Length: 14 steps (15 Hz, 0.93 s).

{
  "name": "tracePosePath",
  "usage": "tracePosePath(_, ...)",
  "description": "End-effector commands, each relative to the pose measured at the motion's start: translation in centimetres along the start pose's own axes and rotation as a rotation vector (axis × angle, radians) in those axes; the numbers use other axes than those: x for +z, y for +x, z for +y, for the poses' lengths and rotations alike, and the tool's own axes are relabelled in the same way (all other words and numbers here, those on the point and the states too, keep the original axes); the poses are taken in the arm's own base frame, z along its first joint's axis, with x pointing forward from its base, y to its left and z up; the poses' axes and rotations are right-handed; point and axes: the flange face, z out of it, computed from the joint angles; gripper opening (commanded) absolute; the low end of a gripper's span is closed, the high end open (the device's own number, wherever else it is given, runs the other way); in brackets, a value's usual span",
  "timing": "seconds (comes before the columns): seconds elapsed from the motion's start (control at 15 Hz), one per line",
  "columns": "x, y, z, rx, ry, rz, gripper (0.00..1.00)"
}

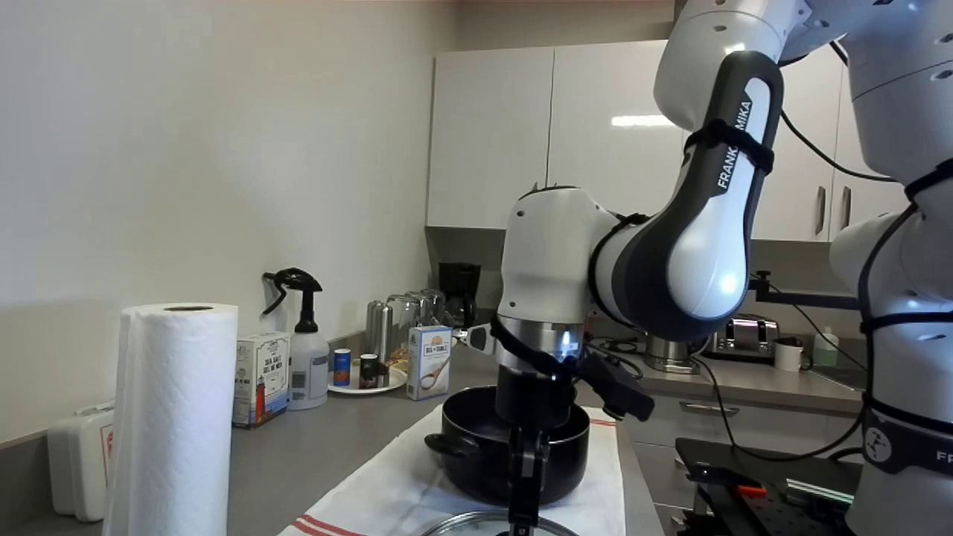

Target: Put the lid on the pot

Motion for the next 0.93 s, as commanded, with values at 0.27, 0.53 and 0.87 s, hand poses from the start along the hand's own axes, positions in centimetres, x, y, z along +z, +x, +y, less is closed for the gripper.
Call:
tracePosePath(0.27, 3.1, 1.8, 0.0, 0.023, -0.022, -0.044, 1.0)
tracePosePath(0.53, 3.8, 2.2, 0.3, 0.037, -0.024, -0.053, 1.0)
tracePosePath(0.87, 3.4, 2.0, 0.2, 0.053, -0.03, -0.063, 1.0)
